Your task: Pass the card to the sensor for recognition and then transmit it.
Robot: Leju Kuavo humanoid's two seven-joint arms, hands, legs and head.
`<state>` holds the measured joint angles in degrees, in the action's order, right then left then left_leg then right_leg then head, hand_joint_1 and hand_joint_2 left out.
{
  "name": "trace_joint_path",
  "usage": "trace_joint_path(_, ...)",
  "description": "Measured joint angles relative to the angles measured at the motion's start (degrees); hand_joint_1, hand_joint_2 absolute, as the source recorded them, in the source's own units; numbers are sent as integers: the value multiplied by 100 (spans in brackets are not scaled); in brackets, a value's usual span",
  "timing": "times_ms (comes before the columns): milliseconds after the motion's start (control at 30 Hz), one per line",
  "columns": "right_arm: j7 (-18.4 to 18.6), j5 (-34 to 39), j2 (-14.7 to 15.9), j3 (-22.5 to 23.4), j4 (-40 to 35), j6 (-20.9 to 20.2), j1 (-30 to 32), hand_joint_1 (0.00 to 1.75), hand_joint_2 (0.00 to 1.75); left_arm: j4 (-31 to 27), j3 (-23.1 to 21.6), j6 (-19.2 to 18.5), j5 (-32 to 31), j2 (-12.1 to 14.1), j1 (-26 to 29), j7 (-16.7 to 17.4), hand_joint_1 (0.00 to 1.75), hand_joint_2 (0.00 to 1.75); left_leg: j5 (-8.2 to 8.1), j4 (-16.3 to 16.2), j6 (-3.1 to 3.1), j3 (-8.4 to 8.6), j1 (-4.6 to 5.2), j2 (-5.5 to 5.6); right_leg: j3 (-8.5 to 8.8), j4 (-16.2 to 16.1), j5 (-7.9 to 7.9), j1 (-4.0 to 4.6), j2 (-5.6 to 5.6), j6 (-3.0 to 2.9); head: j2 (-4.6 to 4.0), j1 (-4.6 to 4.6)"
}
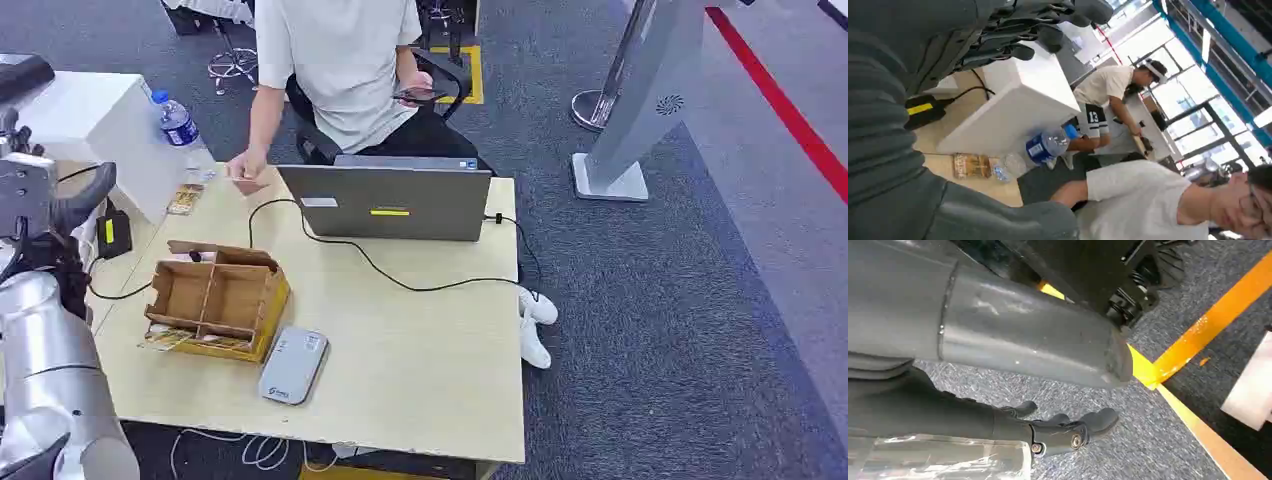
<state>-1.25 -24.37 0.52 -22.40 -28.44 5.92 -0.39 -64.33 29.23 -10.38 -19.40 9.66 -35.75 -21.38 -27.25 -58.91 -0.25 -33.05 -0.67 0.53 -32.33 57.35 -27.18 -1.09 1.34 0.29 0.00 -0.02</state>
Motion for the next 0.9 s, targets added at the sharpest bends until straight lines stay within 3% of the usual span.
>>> trace_joint_path(633,-262,-87,0,94,717,33,-103,0,0,1206,-2664,170,-2120,133,-1421,1291,0,175,2,-2,2,-3,1,0,0,0,2,0,1,0,0,0)
trace_joint_path(667,-269,-92,0,96,750,35,-110,0,0,1264,-2786,208,-2224,144,-1488,1362,175,175,2,-2,2,-3,1,0,0,0,2,0,1,0,0,0)
trace_joint_path(900,-345,-157,0,101,1017,44,-159,0,0,1732,-3695,531,-3063,243,-1968,1920,175,175,2,-2,2,-5,1,0,0,1,2,0,0,-1,0,0)
